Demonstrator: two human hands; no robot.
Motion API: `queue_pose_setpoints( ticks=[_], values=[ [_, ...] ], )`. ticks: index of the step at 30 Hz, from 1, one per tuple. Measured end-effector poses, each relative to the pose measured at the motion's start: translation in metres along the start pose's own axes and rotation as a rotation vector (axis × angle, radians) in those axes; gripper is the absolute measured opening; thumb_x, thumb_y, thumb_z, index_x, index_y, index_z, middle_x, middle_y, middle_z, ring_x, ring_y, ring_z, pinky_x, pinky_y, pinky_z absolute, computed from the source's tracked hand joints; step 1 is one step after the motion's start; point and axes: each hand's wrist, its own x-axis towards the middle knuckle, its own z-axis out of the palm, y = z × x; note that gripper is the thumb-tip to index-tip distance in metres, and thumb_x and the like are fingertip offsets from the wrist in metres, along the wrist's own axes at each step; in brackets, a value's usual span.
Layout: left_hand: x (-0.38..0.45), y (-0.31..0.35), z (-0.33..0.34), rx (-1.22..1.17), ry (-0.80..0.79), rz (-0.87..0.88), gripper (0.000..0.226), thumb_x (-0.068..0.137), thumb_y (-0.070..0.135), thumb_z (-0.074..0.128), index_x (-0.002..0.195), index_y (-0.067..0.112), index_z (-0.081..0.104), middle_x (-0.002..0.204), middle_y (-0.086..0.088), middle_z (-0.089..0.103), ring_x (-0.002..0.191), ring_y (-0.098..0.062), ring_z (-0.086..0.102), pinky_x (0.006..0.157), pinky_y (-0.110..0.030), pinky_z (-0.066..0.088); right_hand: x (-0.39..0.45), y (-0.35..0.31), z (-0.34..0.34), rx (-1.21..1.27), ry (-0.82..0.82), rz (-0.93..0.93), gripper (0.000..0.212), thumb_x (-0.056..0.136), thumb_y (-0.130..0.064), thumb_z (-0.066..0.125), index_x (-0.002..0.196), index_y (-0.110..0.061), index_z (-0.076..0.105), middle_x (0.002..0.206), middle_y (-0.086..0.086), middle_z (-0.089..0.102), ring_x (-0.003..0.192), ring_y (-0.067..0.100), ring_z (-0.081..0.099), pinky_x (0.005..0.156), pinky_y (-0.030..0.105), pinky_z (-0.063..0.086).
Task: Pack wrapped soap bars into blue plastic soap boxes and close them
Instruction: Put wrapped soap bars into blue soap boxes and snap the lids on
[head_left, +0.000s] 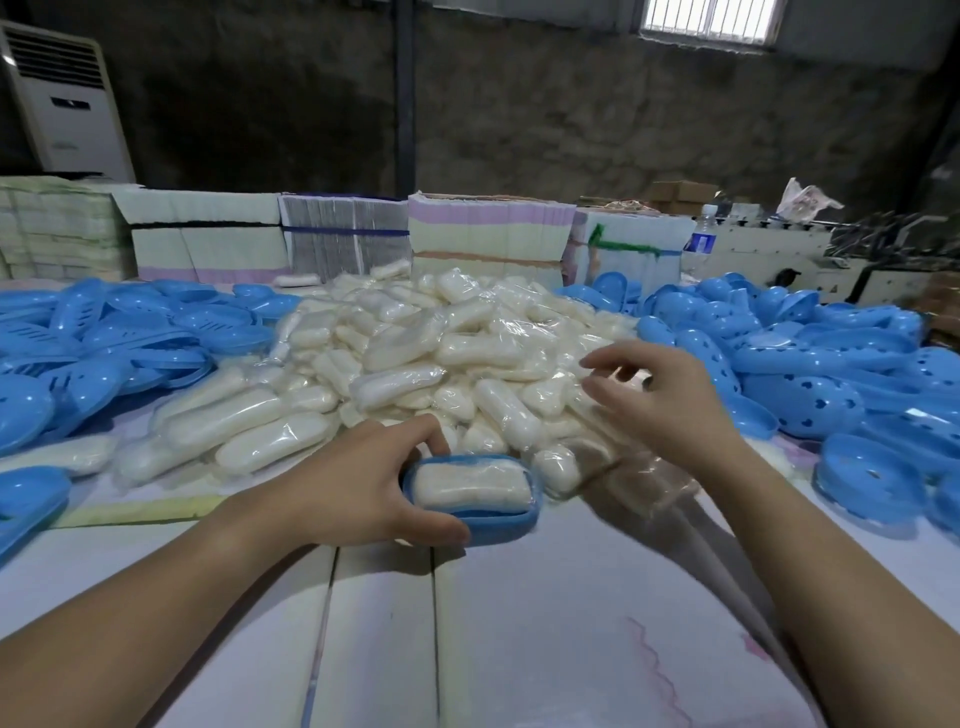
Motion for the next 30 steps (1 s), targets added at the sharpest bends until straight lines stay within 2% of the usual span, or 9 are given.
queue_pose_setpoints(
  ticks=[3, 8, 13, 17, 19, 23, 25, 27, 30],
  values=[
    [0.001, 0.000, -0.001, 0.001, 0.048, 0.033, 0.058, 0.047, 0.068, 0.080, 0.092, 0.043, 0.053, 0.080, 0.023, 0.068, 0.069, -0.004, 0.063, 0.062, -0.034, 0.055, 0.012, 0.026, -0.017, -0.237, 0.209, 0.218, 0.031, 0.083, -0.019, 0.065, 0.110, -0.032, 0.068, 0.096, -0.009, 0.066, 0.105, 0.022, 0.056, 0.091, 0.039, 0.046],
    [0.002, -0.001, -0.003, -0.012, 0.156, 0.068, 0.065, 0.049, 0.070, 0.073, 0.103, 0.039, 0.055, 0.073, 0.012, 0.070, 0.066, -0.010, 0.063, 0.065, -0.040, 0.055, 0.015, 0.047, -0.020, -0.566, 0.029, 0.506, 0.045, 0.080, -0.024, 0.054, 0.123, -0.035, 0.058, 0.114, 0.002, 0.064, 0.116, 0.031, 0.044, 0.088, 0.044, 0.032],
    [0.000, -0.001, -0.001, -0.053, 0.224, 0.039, 0.063, 0.048, 0.066, 0.074, 0.104, 0.043, 0.055, 0.074, 0.014, 0.069, 0.055, -0.007, 0.062, 0.053, -0.037, 0.055, 0.011, 0.053, -0.017, -0.604, 0.012, 0.522, 0.045, 0.080, -0.014, 0.055, 0.120, -0.034, 0.061, 0.113, 0.007, 0.065, 0.113, 0.031, 0.052, 0.091, 0.042, 0.038],
    [-0.001, 0.003, -0.001, -0.174, 0.242, 0.037, 0.058, 0.049, 0.059, 0.079, 0.100, 0.043, 0.057, 0.081, 0.017, 0.066, 0.053, -0.011, 0.063, 0.035, -0.029, 0.049, 0.008, 0.053, -0.014, -0.488, 0.171, 0.396, 0.048, 0.080, -0.006, 0.055, 0.119, -0.033, 0.062, 0.096, 0.000, 0.064, 0.109, 0.028, 0.050, 0.080, 0.037, 0.042],
    [-0.001, 0.005, -0.001, -0.208, 0.252, 0.029, 0.057, 0.049, 0.059, 0.079, 0.099, 0.041, 0.057, 0.083, 0.017, 0.065, 0.056, -0.011, 0.064, 0.034, -0.028, 0.049, 0.008, 0.047, -0.012, -0.364, 0.243, 0.344, 0.042, 0.084, -0.007, 0.056, 0.115, -0.034, 0.064, 0.095, 0.000, 0.064, 0.108, 0.025, 0.050, 0.075, 0.033, 0.039],
    [0.001, 0.011, 0.002, -0.248, 0.277, 0.014, 0.059, 0.047, 0.058, 0.078, 0.097, 0.037, 0.056, 0.083, 0.016, 0.065, 0.054, -0.012, 0.061, 0.035, -0.032, 0.050, 0.004, 0.020, -0.014, -0.072, 0.370, 0.163, 0.030, 0.086, -0.006, 0.061, 0.104, -0.029, 0.070, 0.092, -0.004, 0.067, 0.097, 0.018, 0.059, 0.087, 0.037, 0.048],
    [0.001, 0.014, 0.003, -0.262, 0.288, -0.003, 0.060, 0.046, 0.058, 0.078, 0.097, 0.035, 0.055, 0.084, 0.016, 0.065, 0.057, -0.013, 0.061, 0.036, -0.035, 0.052, -0.001, 0.000, -0.017, 0.197, 0.414, 0.095, 0.032, 0.085, -0.003, 0.065, 0.093, -0.034, 0.071, 0.085, -0.013, 0.064, 0.085, 0.006, 0.059, 0.081, 0.027, 0.050],
    [0.002, 0.015, 0.004, -0.270, 0.299, -0.020, 0.060, 0.045, 0.058, 0.079, 0.095, 0.036, 0.055, 0.085, 0.016, 0.065, 0.060, -0.014, 0.062, 0.036, -0.038, 0.053, -0.005, -0.019, -0.018, 0.657, 0.311, 0.075, 0.037, 0.085, 0.003, 0.064, 0.090, -0.033, 0.073, 0.081, -0.014, 0.066, 0.080, 0.002, 0.060, 0.076, 0.021, 0.051],
    [0.004, 0.016, 0.006, -0.276, 0.315, -0.029, 0.058, 0.044, 0.057, 0.081, 0.092, 0.036, 0.056, 0.084, 0.014, 0.065, 0.060, -0.013, 0.062, 0.034, -0.036, 0.052, -0.007, -0.037, -0.010, 1.376, -0.009, 0.170, 0.038, 0.082, 0.001, 0.060, 0.093, -0.031, 0.076, 0.088, 0.001, 0.068, 0.080, 0.011, 0.063, 0.077, 0.030, 0.051]
  ],
)
